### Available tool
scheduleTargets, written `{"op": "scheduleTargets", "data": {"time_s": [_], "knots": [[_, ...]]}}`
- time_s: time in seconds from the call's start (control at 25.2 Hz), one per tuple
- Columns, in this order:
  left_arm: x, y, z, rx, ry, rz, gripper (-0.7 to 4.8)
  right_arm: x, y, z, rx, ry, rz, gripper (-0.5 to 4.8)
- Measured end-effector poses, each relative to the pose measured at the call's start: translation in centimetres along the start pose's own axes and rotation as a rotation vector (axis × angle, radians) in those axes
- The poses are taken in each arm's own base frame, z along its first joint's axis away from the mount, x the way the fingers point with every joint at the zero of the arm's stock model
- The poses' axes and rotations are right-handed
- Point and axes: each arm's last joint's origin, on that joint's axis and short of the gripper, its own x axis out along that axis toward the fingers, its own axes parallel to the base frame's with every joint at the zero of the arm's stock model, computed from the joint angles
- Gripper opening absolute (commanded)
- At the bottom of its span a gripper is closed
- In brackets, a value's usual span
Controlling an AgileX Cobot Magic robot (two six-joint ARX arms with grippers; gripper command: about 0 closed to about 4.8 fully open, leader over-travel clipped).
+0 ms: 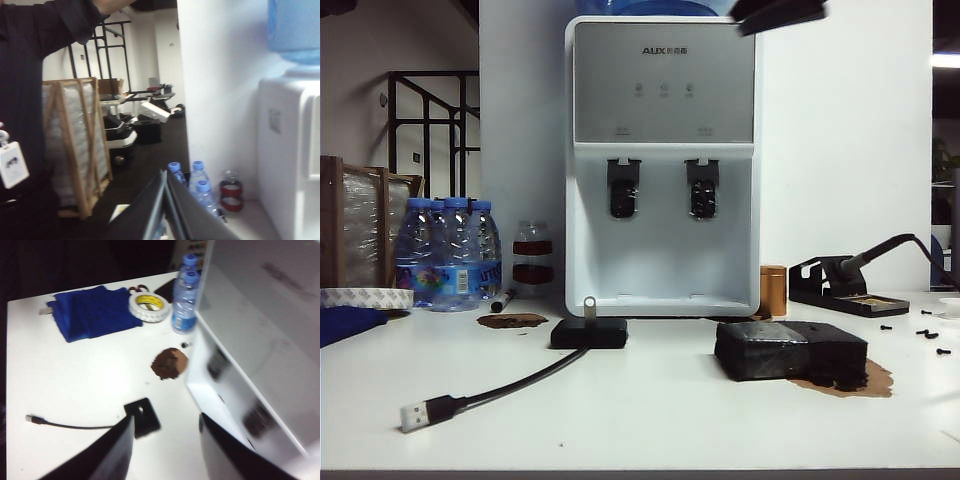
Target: Take the USB flash drive out of the black sponge and insert it into the slot on top of the black USB adpator box.
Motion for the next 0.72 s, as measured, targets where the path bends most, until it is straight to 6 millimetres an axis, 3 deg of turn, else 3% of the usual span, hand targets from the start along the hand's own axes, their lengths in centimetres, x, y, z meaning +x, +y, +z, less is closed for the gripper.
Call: {"op": "scheduleTargets", "data": {"time_s": [0.12, 0.16, 0.32, 0.44, 0.6, 0.72], "knots": [[0.0, 0.0, 0.0, 0.034, 0.001, 0.006, -0.05, -3.5, 0.4, -0.1, 0.033, -0.011, -0.061, 2.15], [0.0, 0.0, 0.0, 0.046, 0.0, 0.006, -0.05, -5.7, 0.6, 0.1, 0.049, -0.033, -0.116, 2.15], [0.1, 0.0, 0.2, 0.078, -0.017, 0.012, -0.05, -9.7, 2.5, 1.0, 0.077, -0.091, -0.204, 2.14], [0.5, -0.1, 0.2, 0.127, -0.013, 0.02, -0.05, -11.5, 4.2, 1.8, 0.074, -0.128, -0.239, 2.1], [2.7, 0.0, -0.5, 0.184, 0.048, 0.086, -0.05, -13.4, 6.9, 2.9, 0.083, -0.192, -0.25, 2.09], [5.9, 1.1, -2.1, 0.119, 0.133, 0.145, -0.05, -15.8, 10.8, 3.6, 0.057, -0.217, -0.288, 2.06]]}}
